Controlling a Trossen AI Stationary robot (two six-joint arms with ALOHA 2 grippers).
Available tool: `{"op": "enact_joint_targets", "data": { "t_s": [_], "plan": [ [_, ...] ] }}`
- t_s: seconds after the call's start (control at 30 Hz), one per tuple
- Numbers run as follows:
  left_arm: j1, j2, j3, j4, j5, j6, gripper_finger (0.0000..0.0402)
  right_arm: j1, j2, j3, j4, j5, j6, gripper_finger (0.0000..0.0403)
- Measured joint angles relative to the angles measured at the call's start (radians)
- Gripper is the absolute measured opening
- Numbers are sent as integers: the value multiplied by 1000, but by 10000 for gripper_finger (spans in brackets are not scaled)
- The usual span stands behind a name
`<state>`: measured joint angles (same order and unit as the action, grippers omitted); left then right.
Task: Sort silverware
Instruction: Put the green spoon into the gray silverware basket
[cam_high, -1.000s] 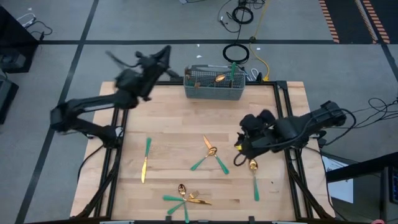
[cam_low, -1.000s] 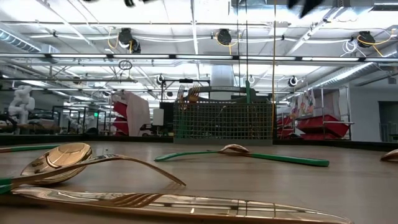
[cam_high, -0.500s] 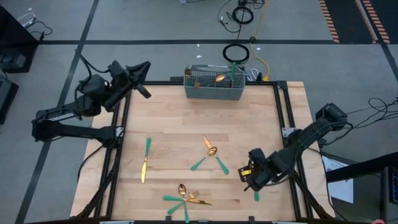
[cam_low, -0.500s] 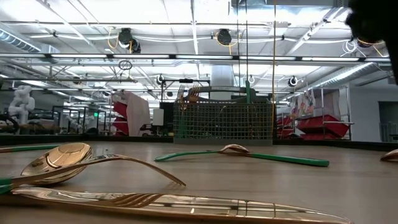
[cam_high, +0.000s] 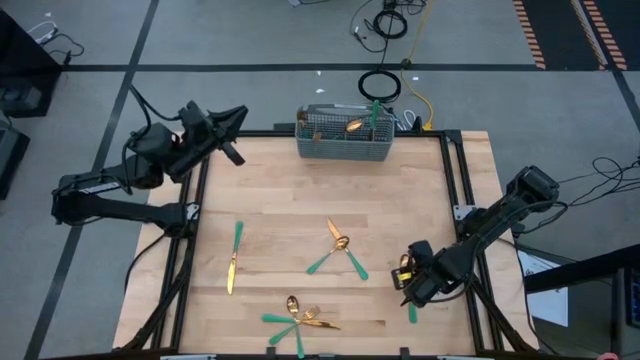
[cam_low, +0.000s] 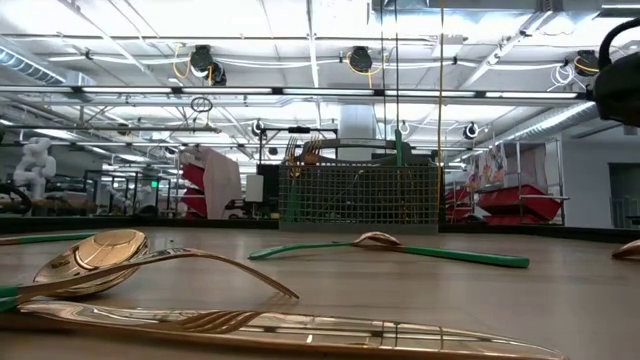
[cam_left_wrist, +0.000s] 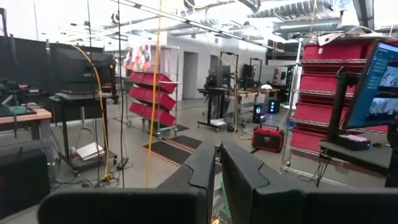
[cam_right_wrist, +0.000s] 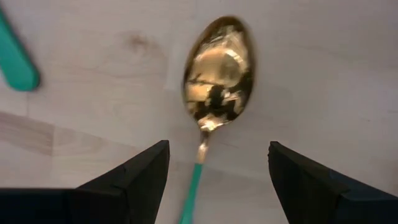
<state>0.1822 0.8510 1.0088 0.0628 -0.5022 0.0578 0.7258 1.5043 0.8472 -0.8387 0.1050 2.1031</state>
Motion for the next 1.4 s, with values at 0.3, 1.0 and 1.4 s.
{"op": "enact_joint_targets", "data": {
  "t_s": [0.3,1.0,1.4],
  "plan": [
    [0,0,0,-1,0,1,34,-17,70,-31,112,-4,-8,249],
    [-2,0,0,-62,0,-9,34,-222,116,84,102,322,-335,1],
    [-2,0,0,-158,0,-79,34,-570,105,302,192,1095,-1166,0]
  ]
}}
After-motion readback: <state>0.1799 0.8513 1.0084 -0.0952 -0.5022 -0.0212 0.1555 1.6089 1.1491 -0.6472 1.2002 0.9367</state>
